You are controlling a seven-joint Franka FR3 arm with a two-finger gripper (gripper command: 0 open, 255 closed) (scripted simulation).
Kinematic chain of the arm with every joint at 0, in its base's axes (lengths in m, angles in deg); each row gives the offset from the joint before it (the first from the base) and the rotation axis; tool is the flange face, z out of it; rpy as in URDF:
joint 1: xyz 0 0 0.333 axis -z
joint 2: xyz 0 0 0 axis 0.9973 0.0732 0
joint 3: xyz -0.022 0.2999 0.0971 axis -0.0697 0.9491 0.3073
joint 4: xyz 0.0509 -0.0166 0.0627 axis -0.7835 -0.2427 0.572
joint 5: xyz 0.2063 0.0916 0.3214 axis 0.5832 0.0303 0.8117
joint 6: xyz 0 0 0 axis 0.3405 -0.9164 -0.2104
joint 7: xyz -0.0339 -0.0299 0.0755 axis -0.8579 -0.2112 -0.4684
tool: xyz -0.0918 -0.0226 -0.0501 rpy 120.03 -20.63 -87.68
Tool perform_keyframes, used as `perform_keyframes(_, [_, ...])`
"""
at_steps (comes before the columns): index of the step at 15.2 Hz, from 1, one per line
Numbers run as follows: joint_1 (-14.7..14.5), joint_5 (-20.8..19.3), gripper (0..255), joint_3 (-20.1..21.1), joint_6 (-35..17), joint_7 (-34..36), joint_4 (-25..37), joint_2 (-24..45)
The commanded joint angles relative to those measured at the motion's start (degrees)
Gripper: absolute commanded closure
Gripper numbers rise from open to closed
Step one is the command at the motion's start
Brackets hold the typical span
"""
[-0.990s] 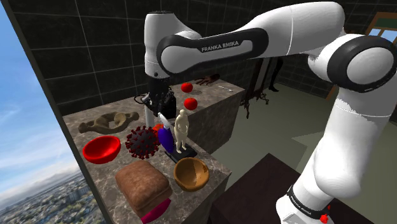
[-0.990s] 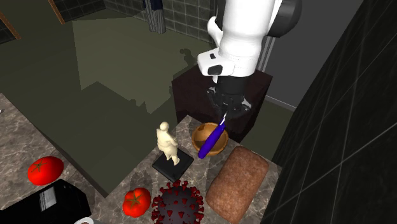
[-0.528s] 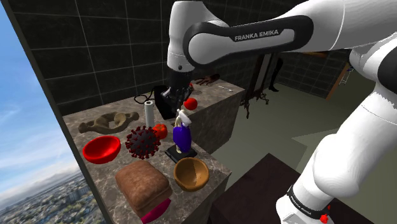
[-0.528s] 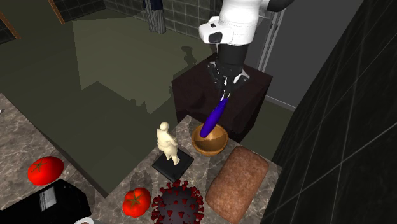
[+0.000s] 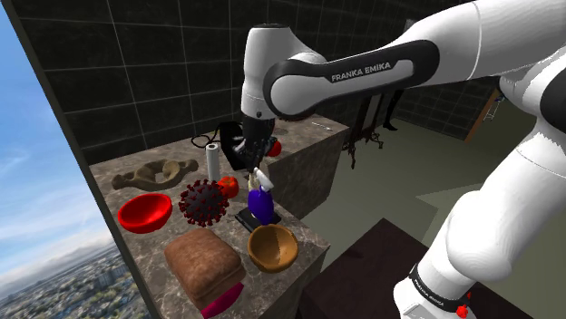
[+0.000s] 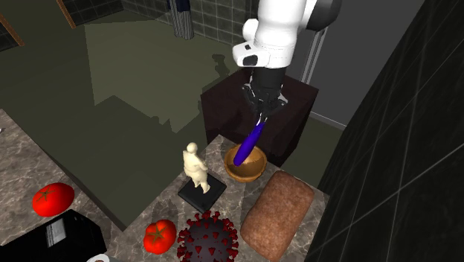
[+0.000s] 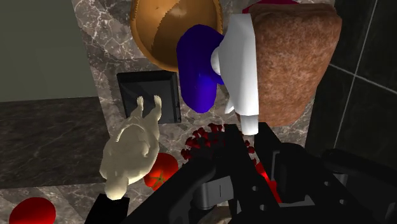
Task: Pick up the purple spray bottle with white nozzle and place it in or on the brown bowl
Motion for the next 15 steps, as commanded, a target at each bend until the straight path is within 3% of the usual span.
perform_keyframes(1, [-0.04,-0.2,255,0.1,-1.56,0.24,-1.11,0.44])
perform_keyframes(15, [-0.12,-2.11,255,0.49,-12.11,1.92,-8.26,4.16])
